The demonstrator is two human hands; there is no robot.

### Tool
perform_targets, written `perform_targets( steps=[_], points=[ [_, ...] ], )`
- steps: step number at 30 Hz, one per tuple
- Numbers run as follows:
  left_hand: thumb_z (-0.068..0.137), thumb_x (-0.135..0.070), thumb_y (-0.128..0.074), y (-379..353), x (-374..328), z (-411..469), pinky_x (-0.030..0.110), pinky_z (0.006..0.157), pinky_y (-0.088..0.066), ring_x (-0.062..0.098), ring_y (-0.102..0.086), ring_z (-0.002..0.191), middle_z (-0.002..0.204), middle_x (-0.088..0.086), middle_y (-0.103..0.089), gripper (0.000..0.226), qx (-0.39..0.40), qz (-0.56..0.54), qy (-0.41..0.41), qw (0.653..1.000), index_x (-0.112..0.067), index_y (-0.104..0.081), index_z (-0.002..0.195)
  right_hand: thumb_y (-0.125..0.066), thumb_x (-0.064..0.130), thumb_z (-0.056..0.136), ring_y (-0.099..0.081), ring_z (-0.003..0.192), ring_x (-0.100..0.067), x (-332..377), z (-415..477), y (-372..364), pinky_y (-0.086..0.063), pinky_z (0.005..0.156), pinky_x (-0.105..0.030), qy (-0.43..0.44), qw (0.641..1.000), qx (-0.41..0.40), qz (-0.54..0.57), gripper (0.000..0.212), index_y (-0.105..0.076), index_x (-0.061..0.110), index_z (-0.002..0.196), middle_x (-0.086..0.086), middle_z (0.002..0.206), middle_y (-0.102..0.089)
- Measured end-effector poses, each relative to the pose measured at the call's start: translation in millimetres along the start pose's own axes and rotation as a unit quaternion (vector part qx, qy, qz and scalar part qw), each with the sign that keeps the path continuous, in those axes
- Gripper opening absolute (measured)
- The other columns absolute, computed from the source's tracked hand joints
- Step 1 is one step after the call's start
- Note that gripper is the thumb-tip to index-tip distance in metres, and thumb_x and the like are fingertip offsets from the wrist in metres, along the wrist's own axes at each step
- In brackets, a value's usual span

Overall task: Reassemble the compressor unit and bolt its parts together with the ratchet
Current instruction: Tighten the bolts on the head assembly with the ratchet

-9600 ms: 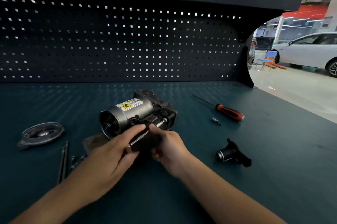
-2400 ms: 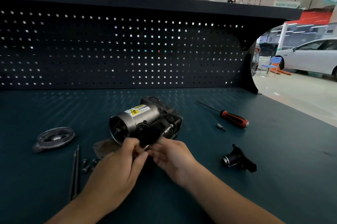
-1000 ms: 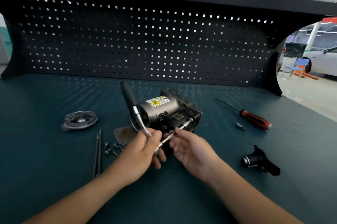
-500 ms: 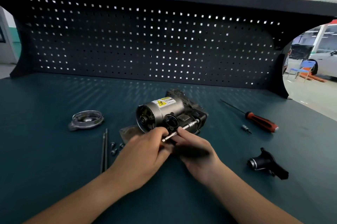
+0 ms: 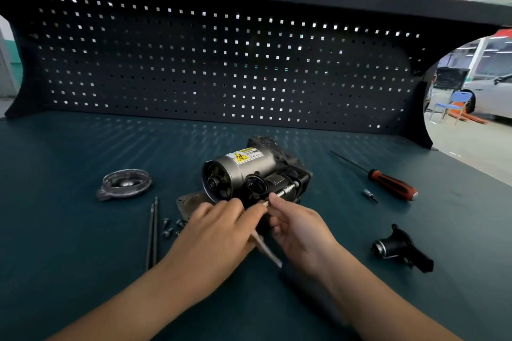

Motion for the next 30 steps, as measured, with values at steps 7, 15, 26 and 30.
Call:
perform_targets(
  steps=[7,15,26,30],
  points=[
    [0.089,-0.051,-0.037,-16.7,9.9,1.4,0.022,0.07,-0.046,0.002,-0.059,0.069,0.074,-0.015,-0.062,0.031,0.053,-0.377,0.206,0.901,-0.031,-0.048,0.11,-0.058,0.019,0.09,-0.054,0.044,-0.008,-1.4,-3.3,0.2,-0.04,0.039,-0.014,-0.029,0.999,0.021,-0.017,0.016,-0.063,0.008,0.079,-0.001,0.058,-0.066],
    [0.096,-0.041,-0.037,-29.2,13.5,-5.3,0.026,0.055,-0.047,0.014,-0.058,0.048,0.057,0.004,-0.065,0.039,0.088,-0.62,0.369,0.687,-0.006,-0.055,0.092,-0.052,0.013,0.09,-0.053,0.04,-0.006,1.1,-0.5,-0.2,-0.042,0.039,-0.015,-0.048,0.997,0.062,0.009,0.018,-0.064,0.005,0.079,-0.005,0.066,-0.07],
    [0.092,-0.046,-0.04,-2.0,9.6,-0.1,0.019,0.068,-0.038,0.001,-0.052,0.077,0.081,-0.015,-0.054,0.015,0.021,-0.237,0.183,0.954,-0.032,-0.045,0.09,-0.059,0.02,0.088,-0.057,0.048,-0.008,-3.3,-1.1,-0.6,-0.043,0.043,-0.015,-0.055,0.997,0.046,-0.01,0.015,-0.065,0.008,0.081,-0.003,0.07,-0.071],
    [0.095,-0.04,-0.039,-26.9,11.5,-2.5,0.02,0.047,-0.047,0.009,-0.053,0.044,0.054,0.0,-0.061,0.041,0.09,-0.631,0.373,0.675,-0.008,-0.059,0.08,-0.053,0.016,0.09,-0.056,0.042,-0.007,1.6,-1.3,1.0,-0.041,0.037,-0.014,-0.041,0.997,0.053,0.022,0.015,-0.063,0.005,0.087,-0.005,0.072,-0.072]
  ],
)
Point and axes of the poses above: each hand's wrist, its own z-axis towards the middle knuckle, its own y-axis out of the back of the hand, x = y × z, the point moved 6 cm from there along z, towards the middle knuckle
